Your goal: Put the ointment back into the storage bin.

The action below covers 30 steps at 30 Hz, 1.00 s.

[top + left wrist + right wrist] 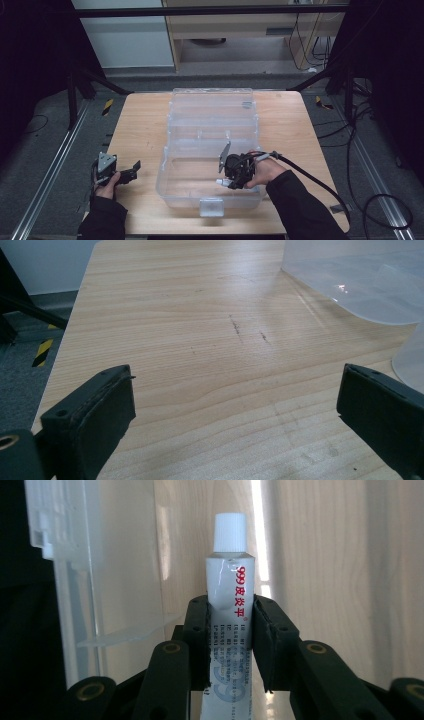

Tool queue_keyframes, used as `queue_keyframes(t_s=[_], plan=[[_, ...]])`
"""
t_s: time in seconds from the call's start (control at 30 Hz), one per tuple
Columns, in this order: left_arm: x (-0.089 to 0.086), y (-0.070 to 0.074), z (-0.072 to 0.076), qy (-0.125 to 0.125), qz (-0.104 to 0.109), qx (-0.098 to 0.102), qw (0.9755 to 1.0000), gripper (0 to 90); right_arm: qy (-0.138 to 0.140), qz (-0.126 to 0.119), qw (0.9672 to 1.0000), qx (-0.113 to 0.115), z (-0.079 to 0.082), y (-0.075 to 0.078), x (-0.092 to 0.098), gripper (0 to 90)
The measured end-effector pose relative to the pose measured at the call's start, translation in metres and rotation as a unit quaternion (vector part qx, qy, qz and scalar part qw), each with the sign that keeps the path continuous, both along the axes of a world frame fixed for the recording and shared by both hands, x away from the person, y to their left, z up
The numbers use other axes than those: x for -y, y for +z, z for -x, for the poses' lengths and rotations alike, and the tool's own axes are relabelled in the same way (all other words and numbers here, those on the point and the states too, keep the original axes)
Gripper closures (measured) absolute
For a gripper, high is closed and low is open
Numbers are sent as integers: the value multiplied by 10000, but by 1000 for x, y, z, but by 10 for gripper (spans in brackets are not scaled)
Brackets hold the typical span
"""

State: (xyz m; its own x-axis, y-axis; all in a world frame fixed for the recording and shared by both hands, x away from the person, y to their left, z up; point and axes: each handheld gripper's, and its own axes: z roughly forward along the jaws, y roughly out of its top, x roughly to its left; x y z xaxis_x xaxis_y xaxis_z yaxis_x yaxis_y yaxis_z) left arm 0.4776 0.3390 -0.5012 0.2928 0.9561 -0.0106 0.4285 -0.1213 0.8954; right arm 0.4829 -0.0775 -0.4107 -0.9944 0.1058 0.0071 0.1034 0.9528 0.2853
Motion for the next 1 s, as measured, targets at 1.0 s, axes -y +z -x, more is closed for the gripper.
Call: queue_keyframes(t_s=[1.0], plan=[[0, 0, 0, -7, 3, 6, 10000, 16, 241, 498, 9984, -134, 2, -36, -5, 694]])
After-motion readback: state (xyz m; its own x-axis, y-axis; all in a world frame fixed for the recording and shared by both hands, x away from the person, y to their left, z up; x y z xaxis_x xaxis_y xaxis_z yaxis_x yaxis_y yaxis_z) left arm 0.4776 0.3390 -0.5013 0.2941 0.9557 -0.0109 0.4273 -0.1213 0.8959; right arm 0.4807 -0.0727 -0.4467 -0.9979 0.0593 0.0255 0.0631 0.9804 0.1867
